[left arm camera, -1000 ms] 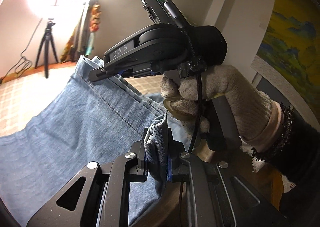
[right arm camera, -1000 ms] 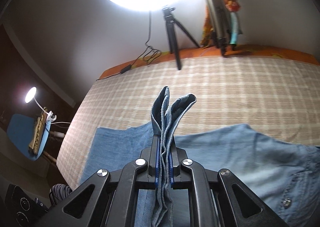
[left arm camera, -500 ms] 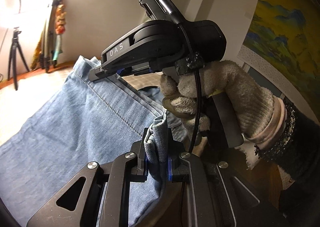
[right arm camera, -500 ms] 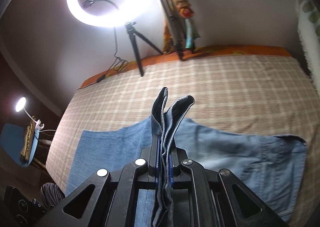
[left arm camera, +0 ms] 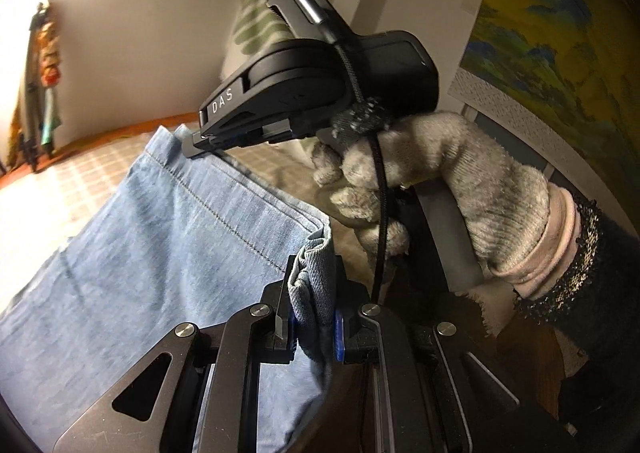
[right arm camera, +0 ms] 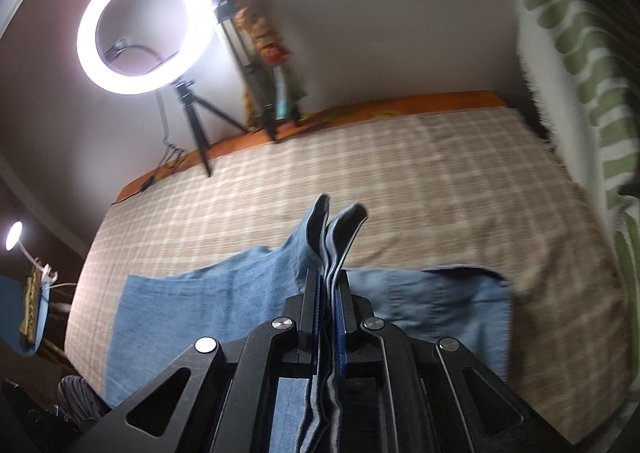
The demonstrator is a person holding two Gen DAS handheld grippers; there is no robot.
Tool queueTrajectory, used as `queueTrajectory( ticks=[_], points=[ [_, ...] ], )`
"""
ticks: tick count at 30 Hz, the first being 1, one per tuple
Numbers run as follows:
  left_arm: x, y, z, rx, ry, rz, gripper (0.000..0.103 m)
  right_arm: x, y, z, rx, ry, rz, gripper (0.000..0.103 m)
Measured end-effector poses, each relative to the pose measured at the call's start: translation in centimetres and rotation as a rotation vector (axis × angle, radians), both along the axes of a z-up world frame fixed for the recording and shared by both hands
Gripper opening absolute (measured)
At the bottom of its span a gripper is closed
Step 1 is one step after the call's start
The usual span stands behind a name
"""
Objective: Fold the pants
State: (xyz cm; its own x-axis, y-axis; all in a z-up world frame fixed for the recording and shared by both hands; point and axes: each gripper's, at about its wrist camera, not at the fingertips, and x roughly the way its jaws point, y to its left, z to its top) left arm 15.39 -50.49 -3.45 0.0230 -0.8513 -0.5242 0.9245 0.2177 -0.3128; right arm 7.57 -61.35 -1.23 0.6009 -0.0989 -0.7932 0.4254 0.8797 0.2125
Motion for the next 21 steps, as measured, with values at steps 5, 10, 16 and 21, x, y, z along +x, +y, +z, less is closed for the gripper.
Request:
queueTrajectory(
  ticks=[5,10,16,21],
  points=[
    [-0.7,-2.0,-1.4,0.034,0.000,-0.025,0.011,-2.0,-3.5,-0.7,0.033,-0.012,-0.073,0.000],
    [0.0,-1.9,-3.0,0.026,0.063,-0.007,0.011,-3.0,-4.7,-3.2,0.117,0.023,-0.053,0.027],
    [0.6,0.8,-2.7,-0.046,0.115,0.041,0.011,-4.2,-5.9,-6.7,0.311,0.025,-0.081,0.058],
    [0.6,2.0,-2.3,-0.070,0.107,0.057,0.011,-3.7,-6.5,-9.0,0.467,0.003,-0.095,0.058]
  ],
)
